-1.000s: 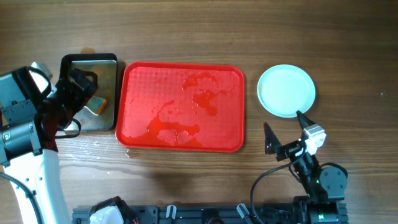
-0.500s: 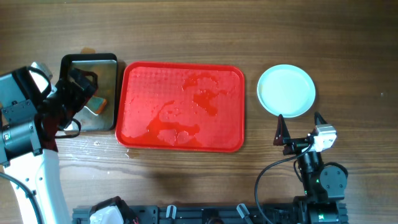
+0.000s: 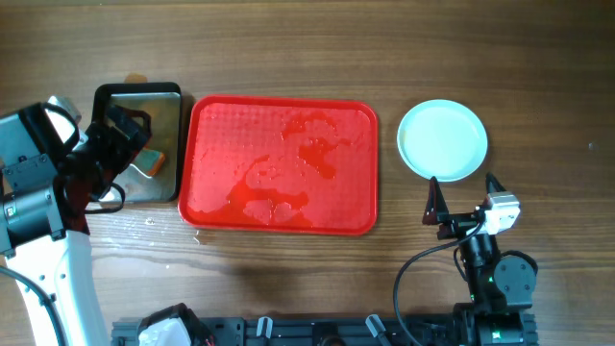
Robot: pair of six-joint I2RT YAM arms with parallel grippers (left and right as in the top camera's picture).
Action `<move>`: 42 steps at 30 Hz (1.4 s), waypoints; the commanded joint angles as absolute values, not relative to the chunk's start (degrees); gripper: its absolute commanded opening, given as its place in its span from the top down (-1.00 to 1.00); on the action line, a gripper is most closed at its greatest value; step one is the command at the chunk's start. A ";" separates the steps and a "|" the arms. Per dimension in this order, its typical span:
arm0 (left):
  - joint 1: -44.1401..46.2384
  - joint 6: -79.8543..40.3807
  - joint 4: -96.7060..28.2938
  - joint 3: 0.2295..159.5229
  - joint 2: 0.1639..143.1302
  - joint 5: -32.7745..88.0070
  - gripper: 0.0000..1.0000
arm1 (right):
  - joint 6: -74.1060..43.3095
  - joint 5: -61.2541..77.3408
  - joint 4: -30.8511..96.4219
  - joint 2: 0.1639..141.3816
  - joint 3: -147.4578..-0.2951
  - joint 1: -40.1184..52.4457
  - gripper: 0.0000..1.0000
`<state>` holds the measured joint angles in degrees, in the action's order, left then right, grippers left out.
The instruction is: Clean dirty plates on tray and stack at the side
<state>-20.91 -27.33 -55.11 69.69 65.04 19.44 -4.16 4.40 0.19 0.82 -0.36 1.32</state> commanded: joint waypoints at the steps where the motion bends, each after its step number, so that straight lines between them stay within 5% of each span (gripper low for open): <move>1: -20.64 -27.44 -54.98 69.76 65.25 20.10 -1.00 | -3.11 3.62 0.01 0.21 -0.32 1.10 -0.99; 13: -12.88 -25.45 -56.84 67.46 60.95 10.17 -1.00 | -3.14 3.62 0.01 0.21 -0.32 1.10 -1.00; 19: -3.81 -12.29 -26.76 41.89 48.42 19.51 -1.00 | -3.11 3.62 0.01 0.21 -0.32 1.10 -0.99; 29: -2.02 -12.88 8.95 4.99 22.92 24.21 -1.00 | -3.11 3.62 0.01 0.21 -0.32 1.10 -1.00; 42: -2.02 -12.80 -3.07 0.34 5.13 17.52 -1.00 | -3.09 3.62 0.01 0.21 -0.32 1.10 -0.99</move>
<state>-2.31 -13.76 -2.61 0.54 7.86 19.88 -4.16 4.40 0.19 0.73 -0.36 1.28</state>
